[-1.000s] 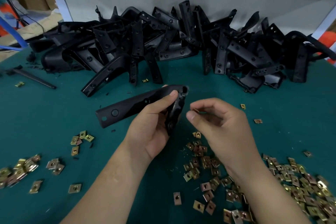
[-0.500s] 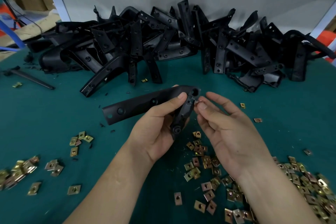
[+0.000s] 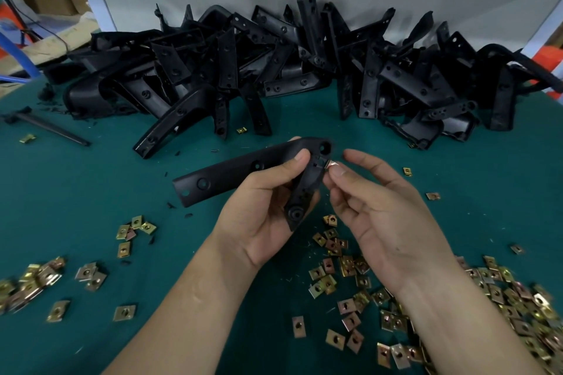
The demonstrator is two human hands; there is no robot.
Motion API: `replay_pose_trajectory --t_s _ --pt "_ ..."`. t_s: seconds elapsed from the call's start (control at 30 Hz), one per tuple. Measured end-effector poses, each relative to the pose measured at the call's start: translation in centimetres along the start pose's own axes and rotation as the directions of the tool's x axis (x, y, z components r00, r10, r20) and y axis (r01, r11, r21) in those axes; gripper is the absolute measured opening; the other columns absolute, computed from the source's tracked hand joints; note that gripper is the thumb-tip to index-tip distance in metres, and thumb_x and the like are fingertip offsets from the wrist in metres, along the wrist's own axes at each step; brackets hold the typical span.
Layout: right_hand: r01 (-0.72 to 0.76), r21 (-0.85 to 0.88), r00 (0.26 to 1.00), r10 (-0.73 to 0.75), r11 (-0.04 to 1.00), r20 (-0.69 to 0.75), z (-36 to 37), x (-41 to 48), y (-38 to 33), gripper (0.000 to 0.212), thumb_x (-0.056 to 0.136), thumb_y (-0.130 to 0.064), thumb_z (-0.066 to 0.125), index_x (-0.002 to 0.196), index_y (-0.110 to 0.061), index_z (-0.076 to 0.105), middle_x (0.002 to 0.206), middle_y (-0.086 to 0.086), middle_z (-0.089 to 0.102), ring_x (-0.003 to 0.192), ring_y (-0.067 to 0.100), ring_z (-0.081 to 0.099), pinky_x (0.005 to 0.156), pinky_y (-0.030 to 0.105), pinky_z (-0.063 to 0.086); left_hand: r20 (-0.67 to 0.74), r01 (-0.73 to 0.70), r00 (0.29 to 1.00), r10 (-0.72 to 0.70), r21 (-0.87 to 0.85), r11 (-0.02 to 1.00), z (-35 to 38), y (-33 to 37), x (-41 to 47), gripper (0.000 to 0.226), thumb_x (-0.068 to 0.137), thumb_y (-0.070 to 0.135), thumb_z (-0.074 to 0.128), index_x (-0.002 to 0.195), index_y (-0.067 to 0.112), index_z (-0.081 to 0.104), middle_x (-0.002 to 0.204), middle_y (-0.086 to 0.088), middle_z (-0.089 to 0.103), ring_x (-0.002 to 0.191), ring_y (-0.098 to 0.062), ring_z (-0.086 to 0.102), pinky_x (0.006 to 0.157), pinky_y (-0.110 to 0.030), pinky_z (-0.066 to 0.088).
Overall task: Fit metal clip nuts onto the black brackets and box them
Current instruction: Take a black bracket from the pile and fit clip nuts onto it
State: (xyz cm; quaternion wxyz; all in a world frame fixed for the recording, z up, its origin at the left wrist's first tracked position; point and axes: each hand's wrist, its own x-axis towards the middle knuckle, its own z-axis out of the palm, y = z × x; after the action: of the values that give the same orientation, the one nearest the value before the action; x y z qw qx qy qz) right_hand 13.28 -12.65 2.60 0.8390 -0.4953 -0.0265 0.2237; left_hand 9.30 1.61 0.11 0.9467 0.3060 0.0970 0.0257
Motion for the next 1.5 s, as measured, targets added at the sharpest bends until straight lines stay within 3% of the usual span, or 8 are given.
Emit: replay_pose_trajectory --t_s 0.3,0.53,0.83,0.93,1.03,1.1,1.37,1.5 --pt "0.007 -0.002 1.0 -0.007 1.0 0.014 0.1 0.0 0.2 0.043 0.068 -0.009 0.078 0.11 -0.007 0.068 0.097 0.012 0.077 0.086 0.016 0.074 0.071 0.02 0.056 0.021 0.016 1.0 -0.014 -0.068 0.998 -0.1 0.1 0.1 0.036 0.082 0.01 0.07 0.118 0.005 0.065 0.101 -0.015 0.071 0.083 -0.021 0.069 0.073 -0.027 0.058" --pt "0.027 -0.123 1.0 -0.026 0.992 0.014 -0.1 -0.1 0.5 0.037 0.064 -0.019 0.082 0.099 -0.013 0.072 0.092 0.005 0.076 0.082 0.011 0.069 0.074 0.022 0.056 0.046 0.036 0.998 -0.033 -0.065 0.997 -0.1 -0.1 0.0 0.015 0.081 0.01 0.072 0.094 0.011 0.079 0.098 -0.01 0.074 0.083 -0.018 0.071 0.082 -0.028 0.056" --pt "0.101 -0.381 0.995 -0.091 0.919 0.043 0.0 -0.1 0.4 0.024 0.079 -0.021 0.08 0.102 -0.021 0.072 0.084 -0.006 0.077 0.077 0.003 0.069 0.067 0.019 0.05 0.009 0.065 0.998 -0.066 0.051 0.997 0.0 -0.2 -0.1 0.034 0.083 0.012 0.071 0.116 0.015 0.068 0.1 -0.008 0.071 0.081 -0.018 0.067 0.072 -0.029 0.055" --pt "0.253 -0.749 0.962 -0.238 0.612 0.131 -0.9 -0.1 0.2 0.018 0.082 -0.038 0.079 0.096 -0.031 0.071 0.085 -0.016 0.072 0.078 -0.001 0.067 0.066 0.01 0.048 -0.038 -0.006 0.999 0.008 0.046 0.999 0.1 0.2 0.2 0.013 0.082 0.016 0.071 0.092 0.014 0.079 0.09 -0.004 0.072 0.077 -0.015 0.067 0.075 -0.028 0.058" --pt "0.298 -0.951 0.954 -0.018 0.081 0.298 -1.7 -0.4 -0.1 0.025 0.073 -0.055 0.081 0.091 -0.038 0.072 0.08 -0.02 0.062 0.086 -0.015 0.053 0.066 0.004 0.04 -0.162 -0.087 0.984 0.078 -0.046 0.995 -0.3 0.9 0.5 0.004 0.074 0.016 0.077 0.076 0.012 0.078 0.079 -0.004 0.066 0.067 -0.013 0.062 0.062 -0.025 0.056" --pt "0.306 -0.951 0.951 0.059 -0.037 0.303 -1.9 -0.6 -0.1 0.021 0.076 -0.052 0.081 0.091 -0.039 0.073 0.081 -0.022 0.058 0.088 -0.018 0.05 0.066 0.005 0.04 -0.2 -0.102 0.976 0.089 -0.056 0.993 -0.6 1.0 0.6 0.004 0.072 0.015 0.079 0.071 0.011 0.078 0.078 -0.004 0.065 0.065 -0.014 0.06 0.061 -0.025 0.056" --pt "0.35 -0.936 0.935 -0.081 0.045 0.345 -1.8 -0.8 0.4 0.015 0.091 -0.022 0.073 0.085 -0.034 0.064 0.076 -0.019 0.065 0.082 -0.005 0.061 0.073 0.017 0.049 -0.192 -0.081 0.978 0.085 0.029 0.996 -0.4 0.6 0.6 0.007 0.076 0.016 0.077 0.069 0.015 0.077 0.075 0.001 0.066 0.064 -0.01 0.061 0.065 -0.023 0.054" --pt "0.353 -0.898 0.924 -0.247 0.262 0.291 -1.5 -0.4 0.4 0.021 0.094 -0.011 0.067 0.091 -0.032 0.07 0.08 -0.017 0.069 0.082 -0.005 0.066 0.069 0.011 0.05 -0.147 -0.085 0.985 0.088 0.023 0.996 -0.3 0.5 0.5 0.009 0.079 0.017 0.075 0.071 0.017 0.078 0.076 0.002 0.067 0.065 -0.008 0.063 0.069 -0.023 0.055"
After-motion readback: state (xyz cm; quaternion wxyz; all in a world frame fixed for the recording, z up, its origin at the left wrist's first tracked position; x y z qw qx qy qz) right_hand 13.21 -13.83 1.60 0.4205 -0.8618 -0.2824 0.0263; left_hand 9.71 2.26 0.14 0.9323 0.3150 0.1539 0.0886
